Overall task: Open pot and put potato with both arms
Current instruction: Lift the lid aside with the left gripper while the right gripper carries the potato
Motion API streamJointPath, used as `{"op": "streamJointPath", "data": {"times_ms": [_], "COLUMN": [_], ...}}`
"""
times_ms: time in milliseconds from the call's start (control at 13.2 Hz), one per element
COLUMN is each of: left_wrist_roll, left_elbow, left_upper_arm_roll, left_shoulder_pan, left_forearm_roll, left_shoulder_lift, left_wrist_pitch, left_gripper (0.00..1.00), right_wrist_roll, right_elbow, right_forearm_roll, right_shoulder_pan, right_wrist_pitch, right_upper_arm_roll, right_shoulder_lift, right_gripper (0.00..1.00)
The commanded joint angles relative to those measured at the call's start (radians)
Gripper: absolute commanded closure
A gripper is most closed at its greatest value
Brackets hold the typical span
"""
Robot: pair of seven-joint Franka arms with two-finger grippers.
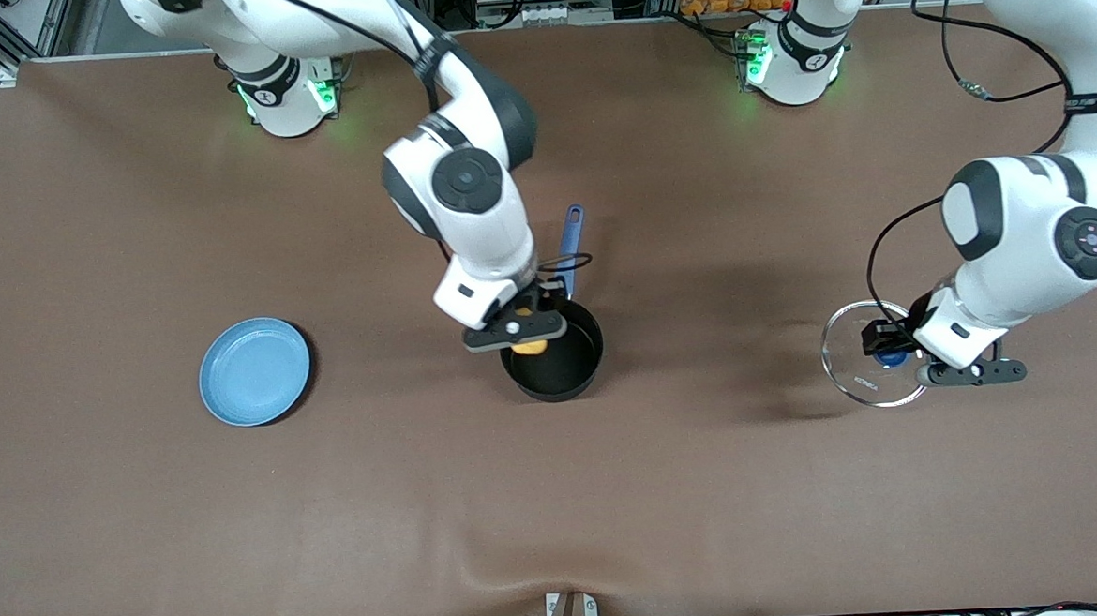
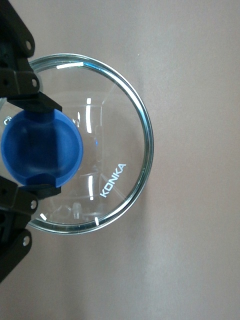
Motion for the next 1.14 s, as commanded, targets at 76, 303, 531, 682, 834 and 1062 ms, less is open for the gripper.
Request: {"op": "streamJointPath", "data": {"times_ms": [76,303,531,682,834,1062], "left_wrist_roll": [0.014,0.016,0.016,0.016,0.017,0.017], "left_elbow": [-0.159,-0.204,-0.241,-0.252,-0.261,-0.294], "left_upper_arm_roll": [-0.012,-0.017,-0.018,-0.018,-0.018,-0.020], "left_shoulder_pan": [0.006,0.012,0.012,0.014,0.014,0.012], "left_forearm_roll": [-0.001,-0.016,-0.044,-0.070,-0.095,-0.098], "left_shoulder_lift": [-0.055,-0.049,-0.049,-0.043,-0.041,-0.023], "left_wrist_pitch": [0.158,0.211,0.258,0.266,0.274,0.361], "left_gripper": [1.00,1.00,1.00,1.00,1.00,1.00], "right_wrist_roll": [0.006,0.009,0.015,0.016,0.032,0.075], "right_elbow": [0.056,0.054,0.053,0.051,0.045,0.034], "right_forearm_roll": [-0.001,-0.003,-0.004,-0.004,-0.003,-0.004], "right_shoulder_pan": [0.023,0.029,0.037,0.042,0.043,0.051], "right_wrist_pitch": [0.091,0.130,0.148,0.150,0.173,0.200], "right_upper_arm_roll": [-0.016,-0.018,-0.018,-0.018,-0.018,-0.018], "right_shoulder_lift": [0.102,0.141,0.174,0.196,0.211,0.228], "right_gripper": [1.00,1.00,1.00,1.00,1.00,1.00]}}
